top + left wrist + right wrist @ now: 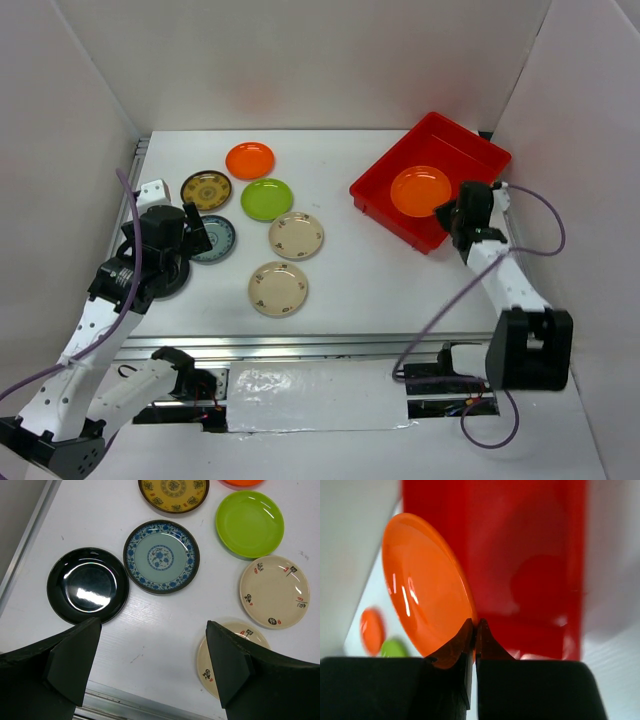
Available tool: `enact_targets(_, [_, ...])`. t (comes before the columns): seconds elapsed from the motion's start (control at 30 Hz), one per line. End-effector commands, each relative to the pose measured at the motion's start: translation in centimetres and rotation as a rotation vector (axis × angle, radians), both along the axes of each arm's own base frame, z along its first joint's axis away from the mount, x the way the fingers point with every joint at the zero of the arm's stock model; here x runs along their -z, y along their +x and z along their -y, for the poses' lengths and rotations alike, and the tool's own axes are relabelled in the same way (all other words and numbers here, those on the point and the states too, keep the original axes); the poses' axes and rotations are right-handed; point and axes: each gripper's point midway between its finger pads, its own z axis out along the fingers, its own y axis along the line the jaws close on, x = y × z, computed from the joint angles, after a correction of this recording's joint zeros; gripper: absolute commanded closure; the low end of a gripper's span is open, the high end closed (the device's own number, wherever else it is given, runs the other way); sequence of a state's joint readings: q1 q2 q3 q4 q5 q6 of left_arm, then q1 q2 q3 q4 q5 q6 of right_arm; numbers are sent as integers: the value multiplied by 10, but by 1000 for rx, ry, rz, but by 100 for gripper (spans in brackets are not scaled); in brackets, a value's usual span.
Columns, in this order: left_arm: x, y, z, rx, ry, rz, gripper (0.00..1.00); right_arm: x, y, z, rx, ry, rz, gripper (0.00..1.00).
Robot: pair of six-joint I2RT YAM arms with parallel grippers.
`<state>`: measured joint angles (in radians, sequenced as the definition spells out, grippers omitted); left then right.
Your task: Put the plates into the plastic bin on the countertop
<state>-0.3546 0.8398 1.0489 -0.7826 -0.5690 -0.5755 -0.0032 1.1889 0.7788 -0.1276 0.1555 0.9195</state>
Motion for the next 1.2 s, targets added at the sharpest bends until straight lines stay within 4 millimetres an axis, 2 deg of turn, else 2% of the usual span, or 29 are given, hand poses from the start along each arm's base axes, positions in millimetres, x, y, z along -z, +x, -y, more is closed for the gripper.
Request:
enact_targets(0.0, [-6,5,3,22,-6,37,1,-7,43,40,54,-22,-2,100])
enact_targets(0.07, [-4,6,5,35,-4,28,1,1,61,46,32,-6,-51,100])
enact_targets(0.1, [-3,6,6,38,-6,22,1,9,79,48,9,3,-94,100])
enact_targets(0.23, [-2,7,9,55,-8,19,1,26,110,54,-18,11,-138,100])
enact_targets(0.27, [-2,7,9,56,-9,22,1,20,119,56,-19,14,-121,100])
enact_targets(0.3, [-3,7,10,60,-13,24,1,33,122,57,-17,20,-152,100])
enact_targets(0.37, [-1,8,11,66,-14,19,1,33,133,52,-44,36,-151,100])
enact_targets(0.4, [-1,8,11,68,-13,17,1,49,132,49,-51,47,-200,100])
enact_targets(0.43, [0,9,12,70,-11,12,1,49,137,49,-54,48,-204,100])
enact_targets(0.47, [1,9,12,73,-11,9,1,59,136,48,-53,51,-228,100])
enact_targets(0.5, [1,9,12,72,-9,8,1,60,137,46,-55,49,-224,98])
enact_targets(0.57, [2,10,13,76,-11,5,1,63,139,45,-54,59,-214,89])
enact_targets(0.7, [4,11,15,90,-12,-3,1,68,144,44,-66,66,-240,83])
enact_targets(0.77, [5,11,17,98,-13,-8,1,69,148,43,-73,65,-246,76])
enact_targets(0.8, [5,11,18,101,-15,-6,1,69,148,41,-80,63,-246,73])
enact_targets(0.83, [5,11,18,104,-15,-7,1,67,148,39,-83,59,-242,56])
enact_targets(0.97, [7,12,20,109,-16,-15,1,50,141,38,-68,38,-226,20])
enact_targets(1.0, [8,12,20,114,-17,-19,1,34,136,34,-69,29,-196,13])
enact_targets(1.07, [9,13,21,116,-17,-27,1,22,126,37,-28,-22,-190,10])
enact_targets(1.1, [9,13,21,116,-17,-26,1,-3,120,34,-27,-45,-144,10])
enact_targets(1.17, [9,13,20,111,-15,-29,1,-27,111,21,-46,-120,-92,10])
